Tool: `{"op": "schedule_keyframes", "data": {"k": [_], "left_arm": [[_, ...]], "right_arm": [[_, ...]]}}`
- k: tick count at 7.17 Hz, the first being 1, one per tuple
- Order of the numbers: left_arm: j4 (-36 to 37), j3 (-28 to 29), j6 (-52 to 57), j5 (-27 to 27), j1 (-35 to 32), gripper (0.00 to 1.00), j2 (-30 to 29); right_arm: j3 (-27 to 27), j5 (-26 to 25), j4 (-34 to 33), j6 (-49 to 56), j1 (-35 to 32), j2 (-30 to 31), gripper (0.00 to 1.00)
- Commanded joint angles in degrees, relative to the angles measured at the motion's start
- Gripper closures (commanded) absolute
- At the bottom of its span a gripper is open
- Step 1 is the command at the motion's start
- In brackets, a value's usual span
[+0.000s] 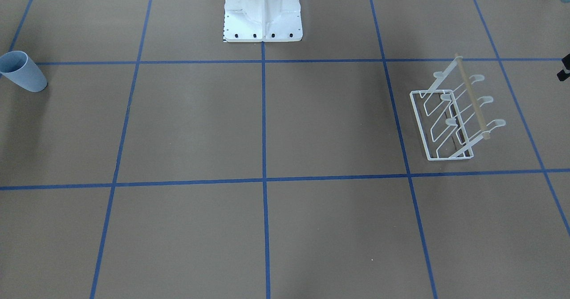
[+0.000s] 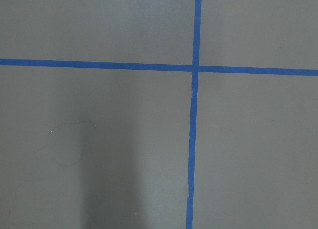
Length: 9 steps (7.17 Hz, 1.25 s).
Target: Hang cup on cup holder
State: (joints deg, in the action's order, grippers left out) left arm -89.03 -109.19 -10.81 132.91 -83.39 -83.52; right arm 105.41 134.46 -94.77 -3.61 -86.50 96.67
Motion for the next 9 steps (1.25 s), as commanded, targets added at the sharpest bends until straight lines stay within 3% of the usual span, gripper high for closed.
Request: {"op": "schedule_keyframes", "data": {"k": [1,3,8,9], "left_arm": [[0.08,-0.32,-0.09,-0.02,-0.02,0.02,-0.07],[0.35,-3.48,-0.18,-0.02,-0.02,0.02,1.33],[0.26,-3.14,-0.18,-0.02,0.07,0.02,1.16],[0.26,-3.14,-0.18,0.07,0.07,0.02,1.16]], "right_arm": [[-0.12,0.54,0.03,0.09,0.01,0.01,0.00],[0.23,0.80,0.03,-0.08,0.01,0.01,0.00],[1.37,3.96,0.29,0.52,0.28,1.24,0.00],[2.77,3.88,4.03,0.44,2.02,3.50,0.00]]}}
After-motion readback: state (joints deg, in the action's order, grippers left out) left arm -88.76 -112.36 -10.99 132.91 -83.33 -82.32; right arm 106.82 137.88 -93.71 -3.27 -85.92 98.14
